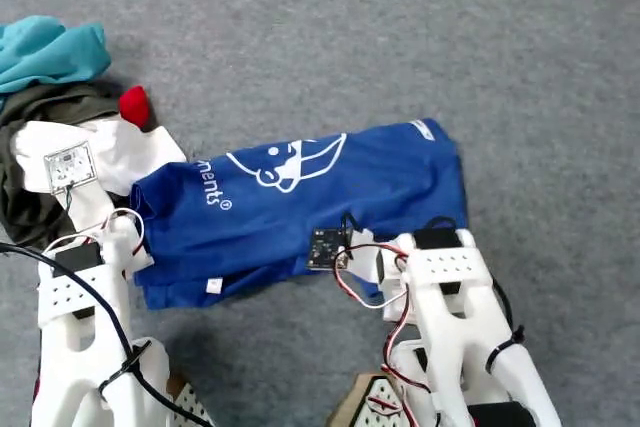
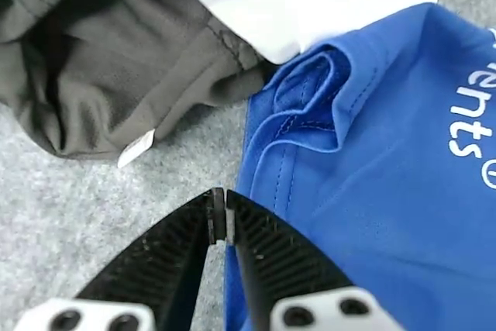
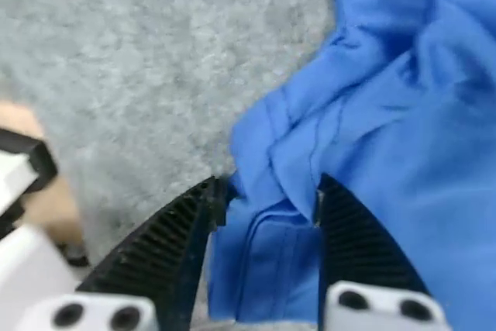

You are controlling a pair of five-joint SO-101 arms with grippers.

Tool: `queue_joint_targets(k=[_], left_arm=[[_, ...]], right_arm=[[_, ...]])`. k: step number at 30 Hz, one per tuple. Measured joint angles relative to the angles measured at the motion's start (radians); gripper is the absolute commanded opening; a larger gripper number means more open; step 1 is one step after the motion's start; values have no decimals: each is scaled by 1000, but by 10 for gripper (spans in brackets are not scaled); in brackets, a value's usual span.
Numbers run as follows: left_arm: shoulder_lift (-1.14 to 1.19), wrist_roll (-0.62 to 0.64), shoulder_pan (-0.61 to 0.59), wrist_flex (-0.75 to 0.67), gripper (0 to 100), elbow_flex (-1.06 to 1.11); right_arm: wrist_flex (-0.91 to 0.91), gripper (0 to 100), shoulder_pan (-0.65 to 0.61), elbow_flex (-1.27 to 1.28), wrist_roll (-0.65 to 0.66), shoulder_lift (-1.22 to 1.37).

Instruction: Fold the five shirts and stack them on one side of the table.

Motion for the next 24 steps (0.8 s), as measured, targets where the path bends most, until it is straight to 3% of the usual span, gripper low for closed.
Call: queue_joint_targets(k=[4,9,17,24], left_arm=[[0,0,0,-5,20,0],[0,0,0,-5,20,0],[0,0,0,-5,20,0],[0,0,0,-5,23,0]], right_arm=[[-41,51,2,3,-5,0],[-61,4,2,3,-6,0],[-66,2,15,-26,-49,21],[126,2,84,-311,-54,23]])
